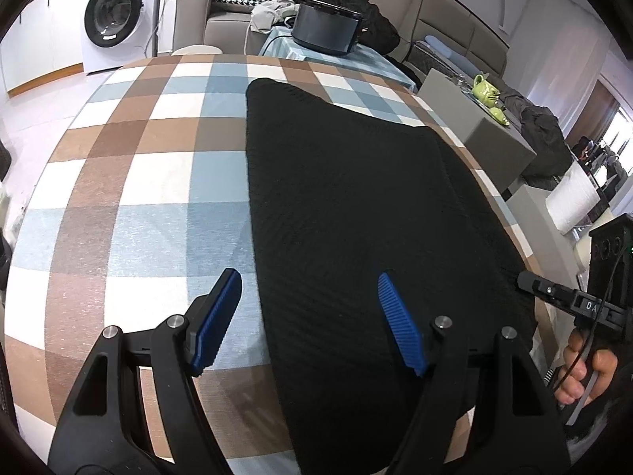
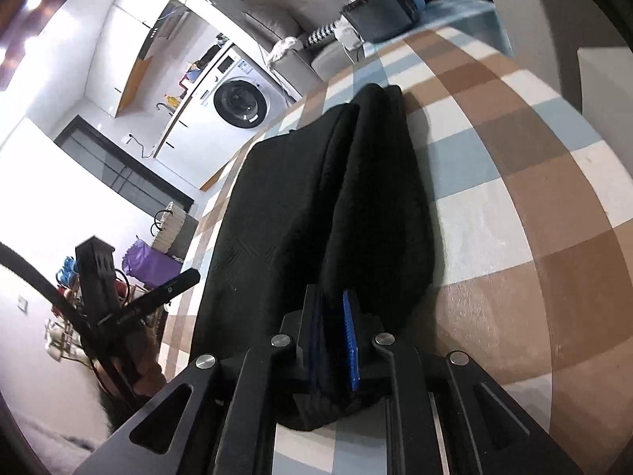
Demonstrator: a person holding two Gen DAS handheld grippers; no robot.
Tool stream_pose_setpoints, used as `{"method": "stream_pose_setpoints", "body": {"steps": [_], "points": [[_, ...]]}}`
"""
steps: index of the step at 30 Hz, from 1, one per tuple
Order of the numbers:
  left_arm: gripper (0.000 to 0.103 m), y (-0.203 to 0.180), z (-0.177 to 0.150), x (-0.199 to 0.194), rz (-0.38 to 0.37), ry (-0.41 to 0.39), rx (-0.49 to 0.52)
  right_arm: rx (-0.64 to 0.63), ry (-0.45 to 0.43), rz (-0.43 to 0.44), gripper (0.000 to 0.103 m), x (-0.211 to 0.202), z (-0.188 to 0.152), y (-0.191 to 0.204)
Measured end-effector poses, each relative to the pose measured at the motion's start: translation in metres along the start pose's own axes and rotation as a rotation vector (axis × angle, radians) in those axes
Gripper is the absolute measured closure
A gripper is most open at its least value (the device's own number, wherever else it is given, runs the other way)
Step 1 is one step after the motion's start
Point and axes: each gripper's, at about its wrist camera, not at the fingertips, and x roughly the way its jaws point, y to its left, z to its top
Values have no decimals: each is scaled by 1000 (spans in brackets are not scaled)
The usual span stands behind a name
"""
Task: Fold small clothes
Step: 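Pinch the sweater's folded end with the right gripper and press it flat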
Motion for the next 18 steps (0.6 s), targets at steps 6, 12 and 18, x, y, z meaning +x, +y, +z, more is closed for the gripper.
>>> {"method": "stream_pose_setpoints", "body": {"steps": [6,12,18], "points": [[34,-4,-6,-9,-10,-7,20,-56,-109,-60,99,-24,2,21],[34,-3,-12,-11,-10,8,22,10,29,-179,93,8,-8,-5],[34,-3,-13,-14,-7,4,20,1,-43,-99,78,-7,14,2]]}}
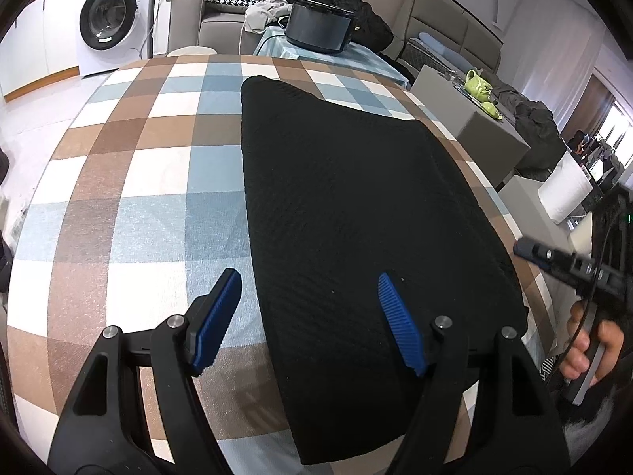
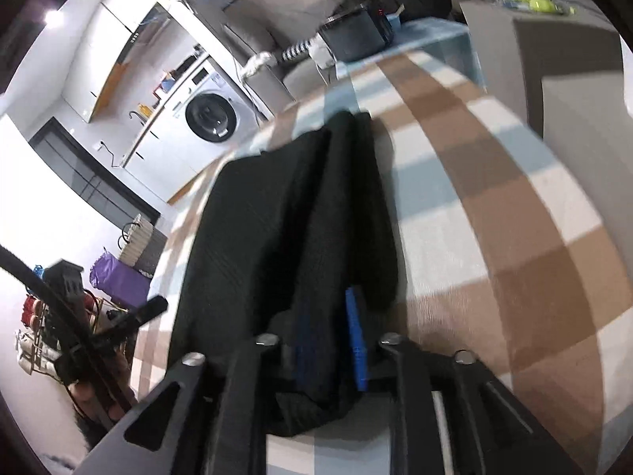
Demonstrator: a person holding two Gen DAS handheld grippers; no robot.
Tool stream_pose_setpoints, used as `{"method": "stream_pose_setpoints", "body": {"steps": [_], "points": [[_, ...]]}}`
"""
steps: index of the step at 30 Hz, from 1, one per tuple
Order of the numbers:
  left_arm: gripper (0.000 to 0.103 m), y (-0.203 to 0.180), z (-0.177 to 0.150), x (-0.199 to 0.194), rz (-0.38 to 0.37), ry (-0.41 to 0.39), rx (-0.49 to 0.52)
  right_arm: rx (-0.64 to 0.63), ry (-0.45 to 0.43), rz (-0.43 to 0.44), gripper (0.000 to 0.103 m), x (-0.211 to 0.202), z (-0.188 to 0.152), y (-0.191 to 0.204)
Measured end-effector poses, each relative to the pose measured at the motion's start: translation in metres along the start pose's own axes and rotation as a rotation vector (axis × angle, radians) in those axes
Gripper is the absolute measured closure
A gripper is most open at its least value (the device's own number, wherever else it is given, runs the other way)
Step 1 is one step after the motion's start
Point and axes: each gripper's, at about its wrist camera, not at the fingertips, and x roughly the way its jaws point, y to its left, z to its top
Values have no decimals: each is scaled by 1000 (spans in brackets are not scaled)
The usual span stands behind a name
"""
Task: Fold small clothes
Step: 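Pinch the sweater's folded end with the right gripper and press it flat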
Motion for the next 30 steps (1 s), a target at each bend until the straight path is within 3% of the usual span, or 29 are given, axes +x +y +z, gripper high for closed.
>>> {"method": "stream_pose_setpoints", "body": {"steps": [6,11,14,15,18,21,25,30], "points": [[34,-2,-1,-4,3,-5,10,5,32,44,77,33,34,14],[34,-2,-4,-7,15,-9,9,49,137,49,76,89,58,12],[34,0,-5,-10,22,-13,4,-10,167,37,80,107,66,21],[34,1,-5,-11,24,-16,-1,-47,162,32,94,107,69,27],[34,5,-5,-12,31,-17,-11,-151,59,54,95,84,77,48],[34,9,-5,-10,31,-15,-26,-200,15,-44,95,78,83,54],[34,10,-7,-7,25,-2,-24,-132,142,-117,91,105,77,32],[34,10,-14,-7,22,27,-4,-58,187,80,75,78,46,18]]}}
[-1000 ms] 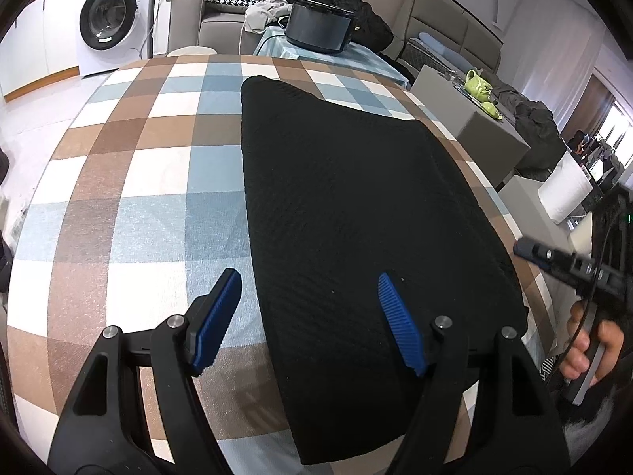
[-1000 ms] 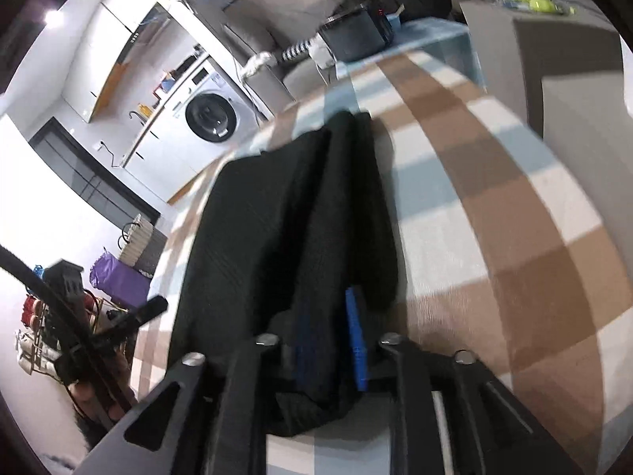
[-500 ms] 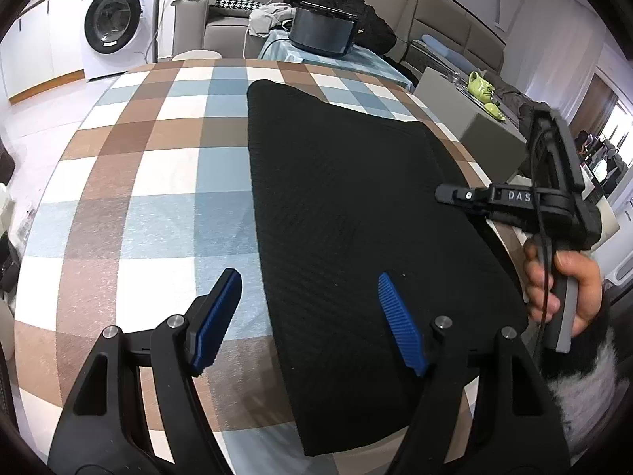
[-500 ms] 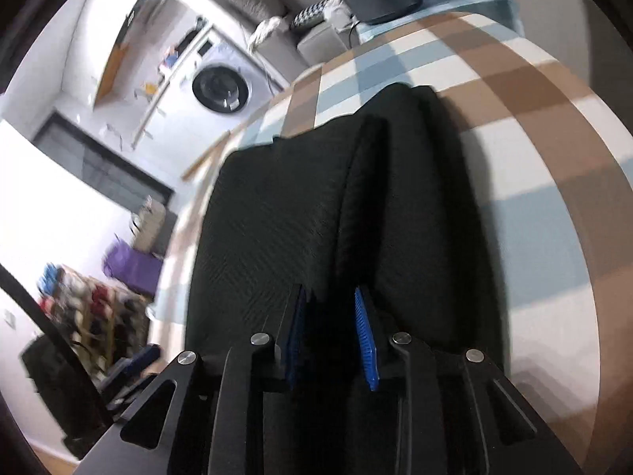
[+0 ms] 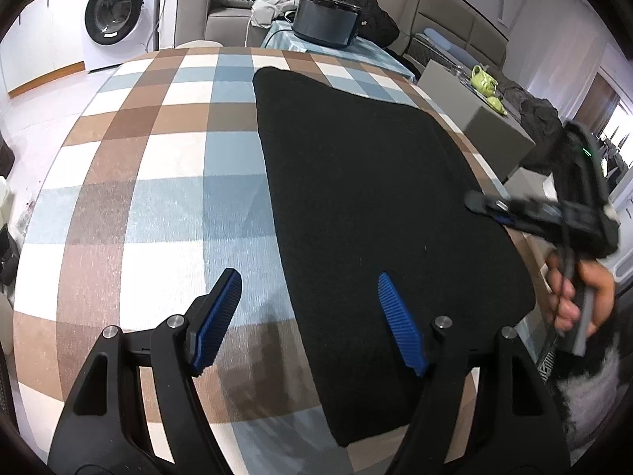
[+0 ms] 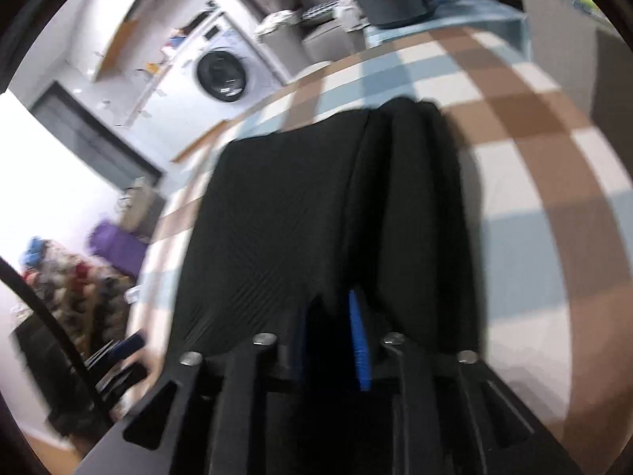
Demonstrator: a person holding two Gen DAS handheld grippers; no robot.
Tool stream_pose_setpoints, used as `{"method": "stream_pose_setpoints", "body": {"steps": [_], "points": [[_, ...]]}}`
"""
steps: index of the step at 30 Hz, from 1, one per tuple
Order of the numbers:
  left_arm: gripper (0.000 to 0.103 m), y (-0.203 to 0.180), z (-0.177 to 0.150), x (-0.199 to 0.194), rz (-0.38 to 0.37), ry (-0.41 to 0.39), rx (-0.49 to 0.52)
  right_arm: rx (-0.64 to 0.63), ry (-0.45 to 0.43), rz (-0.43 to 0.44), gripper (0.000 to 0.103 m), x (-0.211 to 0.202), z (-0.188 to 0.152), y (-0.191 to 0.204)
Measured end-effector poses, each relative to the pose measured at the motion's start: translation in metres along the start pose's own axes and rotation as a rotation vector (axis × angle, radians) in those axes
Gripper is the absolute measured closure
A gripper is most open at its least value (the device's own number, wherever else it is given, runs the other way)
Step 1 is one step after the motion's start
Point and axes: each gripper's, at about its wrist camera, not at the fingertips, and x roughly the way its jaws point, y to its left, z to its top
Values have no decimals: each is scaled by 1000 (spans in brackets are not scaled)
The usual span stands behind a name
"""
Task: Fold small clothes
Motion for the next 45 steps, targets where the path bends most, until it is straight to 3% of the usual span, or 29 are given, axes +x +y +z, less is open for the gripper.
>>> {"method": "stream_pose_setpoints", "body": {"steps": [2,6,10,11,13,15,18,19,21,25,34,36,38,39,45], "points": [[34,-1,-4,-1,-10,8,3,23,22,85,74,-13,-27,-2],[34,-5,-11,-6,-36,22,15,6,33,140,74,-34,-66,1],[33,-14,-22,-13,-87,26,52,-55,12,98,74,-44,-79,7],[33,-17,-24,-14,-91,31,60,-70,2,87,76,-47,-80,9],[33,-20,-29,-16,-86,37,70,-108,6,38,92,-47,-79,13],[33,-22,-34,-18,-79,40,69,-120,-9,40,97,-50,-77,16],[33,-21,-40,-20,-52,44,67,-167,-50,31,98,-61,-79,25],[33,-20,-43,-20,-49,47,65,-169,-39,10,98,-61,-79,24],[33,-18,-47,-19,-46,59,55,-191,9,-114,98,-48,-83,23],[33,-17,-52,-17,-19,86,66,-211,25,-153,97,-46,-85,23],[33,-25,-55,-11,6,125,102,-196,12,-123,83,-56,-92,19],[33,-22,-54,-11,-2,131,86,-164,-7,-107,59,-64,-91,15],[33,-18,-52,-11,-11,124,68,-135,-39,-114,44,-71,-89,12],[33,-17,-50,-11,-12,120,58,-115,-59,-127,41,-75,-88,8],[33,-17,-31,-2,-25,105,26,14,-60,-90,41,-67,-81,-11]]}}
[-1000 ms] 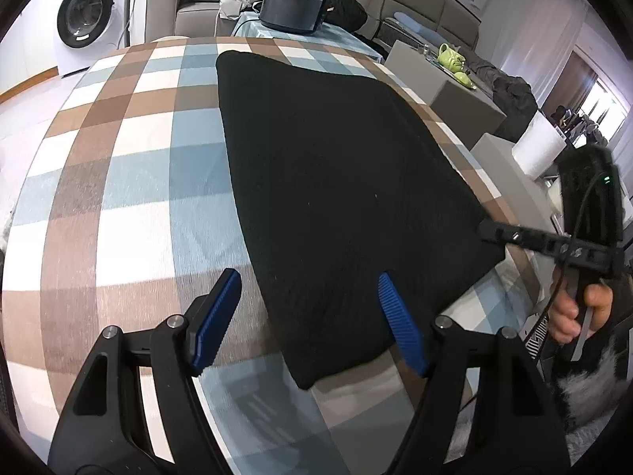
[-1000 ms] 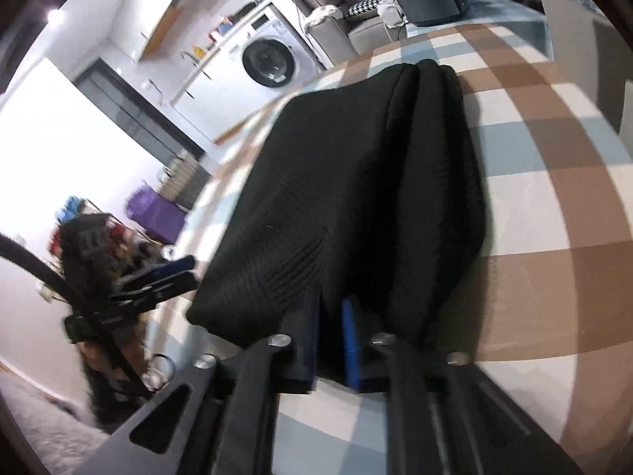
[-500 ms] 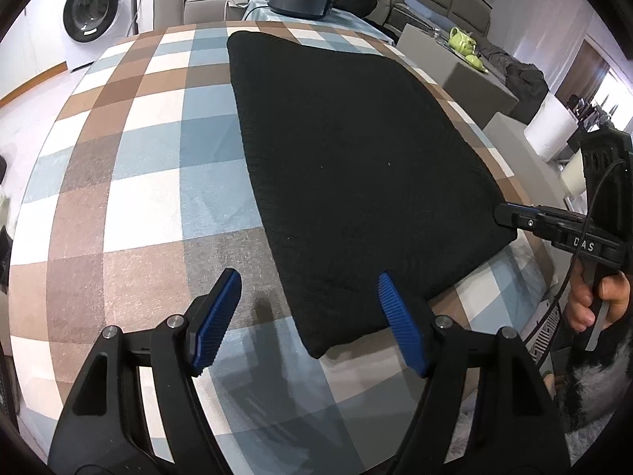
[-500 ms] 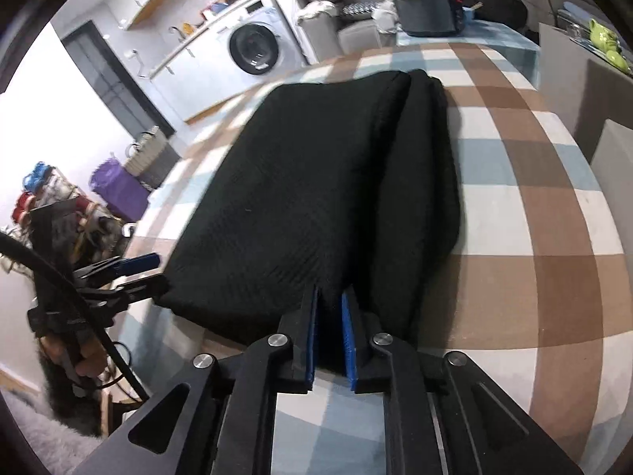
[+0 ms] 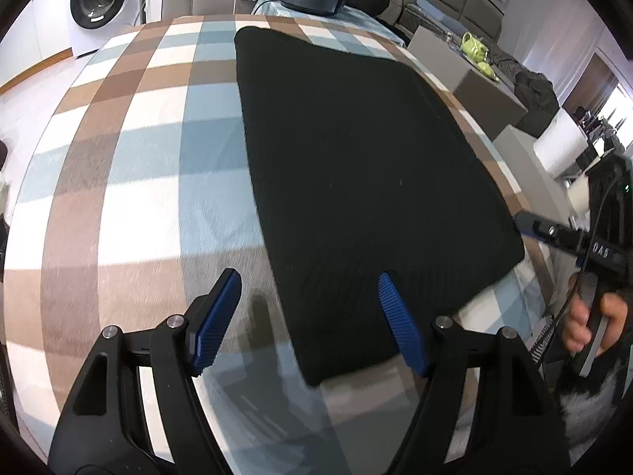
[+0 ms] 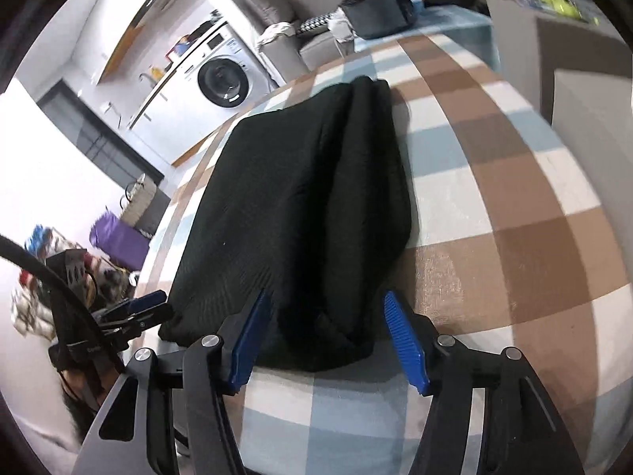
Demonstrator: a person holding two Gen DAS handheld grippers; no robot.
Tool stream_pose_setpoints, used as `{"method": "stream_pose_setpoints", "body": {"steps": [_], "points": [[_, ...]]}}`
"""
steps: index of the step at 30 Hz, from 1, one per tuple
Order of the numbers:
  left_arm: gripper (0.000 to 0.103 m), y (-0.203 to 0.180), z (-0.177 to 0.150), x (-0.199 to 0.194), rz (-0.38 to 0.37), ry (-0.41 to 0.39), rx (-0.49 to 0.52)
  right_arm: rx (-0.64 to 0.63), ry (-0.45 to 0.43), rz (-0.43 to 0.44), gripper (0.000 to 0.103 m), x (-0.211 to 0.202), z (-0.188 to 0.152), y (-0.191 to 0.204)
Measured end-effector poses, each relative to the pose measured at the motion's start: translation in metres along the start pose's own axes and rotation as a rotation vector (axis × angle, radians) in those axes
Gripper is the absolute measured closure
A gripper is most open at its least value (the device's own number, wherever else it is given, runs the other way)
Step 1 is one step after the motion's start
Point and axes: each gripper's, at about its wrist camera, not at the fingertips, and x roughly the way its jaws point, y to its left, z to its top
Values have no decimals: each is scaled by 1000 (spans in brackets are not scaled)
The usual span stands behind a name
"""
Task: Fold small clothes
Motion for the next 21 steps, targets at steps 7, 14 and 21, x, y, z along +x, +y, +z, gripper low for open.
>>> {"method": "stream_pose_setpoints", "body": {"steps": [7,14,21], "points": [[34,-5,13,18,-9,29,-2,43,32,31,39,17,-1,2],[61,-7,17,25,2,41,25,-14,38,12,61,28,-2,13],[72,-1,25,25,43,17,55,-45,41,23,69,37,4,21]]}}
